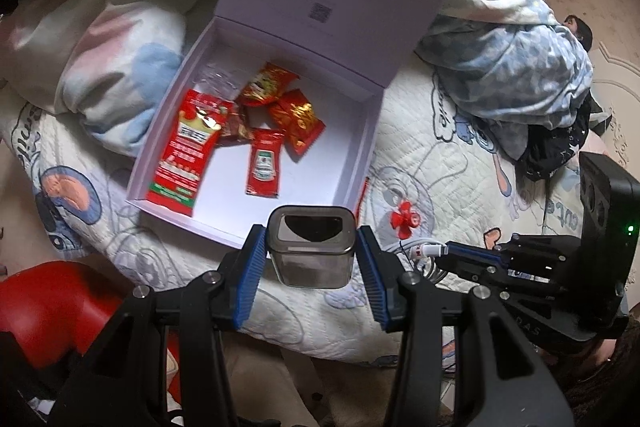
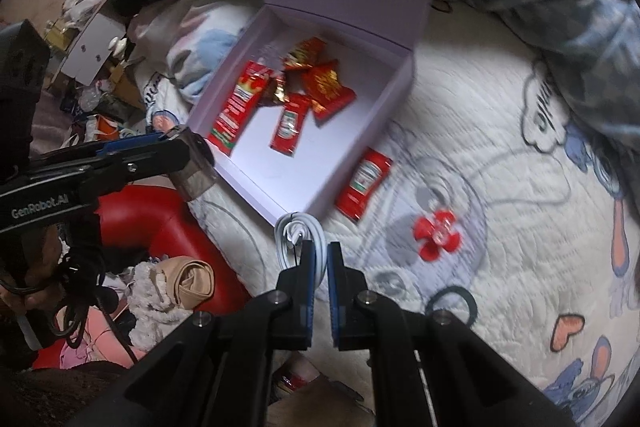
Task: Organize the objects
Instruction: 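Lower the clear cube and white cable into the white box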
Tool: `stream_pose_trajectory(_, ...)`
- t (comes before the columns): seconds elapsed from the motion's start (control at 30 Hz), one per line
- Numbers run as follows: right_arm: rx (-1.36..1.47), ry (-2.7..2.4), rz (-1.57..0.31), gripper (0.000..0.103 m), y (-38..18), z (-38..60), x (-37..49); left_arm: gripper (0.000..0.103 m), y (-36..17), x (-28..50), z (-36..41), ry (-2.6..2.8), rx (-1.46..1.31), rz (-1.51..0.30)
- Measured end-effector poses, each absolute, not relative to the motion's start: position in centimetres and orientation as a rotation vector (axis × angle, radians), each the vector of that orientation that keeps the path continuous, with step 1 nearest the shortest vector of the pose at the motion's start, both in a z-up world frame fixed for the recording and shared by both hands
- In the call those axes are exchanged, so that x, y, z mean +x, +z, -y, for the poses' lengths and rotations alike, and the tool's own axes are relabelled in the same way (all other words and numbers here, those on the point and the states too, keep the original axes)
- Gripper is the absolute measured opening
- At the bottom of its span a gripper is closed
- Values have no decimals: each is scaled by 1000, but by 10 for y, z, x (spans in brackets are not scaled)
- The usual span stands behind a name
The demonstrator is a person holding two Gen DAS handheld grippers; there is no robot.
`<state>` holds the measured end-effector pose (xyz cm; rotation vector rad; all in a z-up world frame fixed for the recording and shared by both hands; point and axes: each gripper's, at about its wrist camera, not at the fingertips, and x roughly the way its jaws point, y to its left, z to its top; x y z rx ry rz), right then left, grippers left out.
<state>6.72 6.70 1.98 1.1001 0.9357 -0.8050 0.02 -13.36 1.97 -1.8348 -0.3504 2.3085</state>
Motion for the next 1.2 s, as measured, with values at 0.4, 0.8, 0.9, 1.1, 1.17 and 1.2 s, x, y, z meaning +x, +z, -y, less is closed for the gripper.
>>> stream_pose_trajectory(0.4, 1062, -728, -953, 5, 17, -31, 119, 44, 1, -29, 174, 2277, -1865, 332)
stream_pose_trajectory(0.8, 1072, -683, -992, 5, -9, 2, 144, 44, -35, -58, 185, 2188, -1902, 298)
stream_pose_trajectory(0.9, 1081, -677, -1005, 5, -19, 12, 147, 44, -45, -67, 185, 2159, -1916, 277)
stream_pose_trajectory(1.1, 1090, -670, -1032, 5, -38, 29, 153, 44, -61, -82, 186, 2129, -1925, 234)
stream_pose_trajectory(1.17, 1091, -666, -1041, 5, -44, 34, 154, 44, -65, -88, 185, 2121, -1927, 216)
stream_pose_trajectory(1.2, 1091, -663, -1044, 5, -46, 36, 154, 44, -68, -92, 185, 2117, -1925, 201)
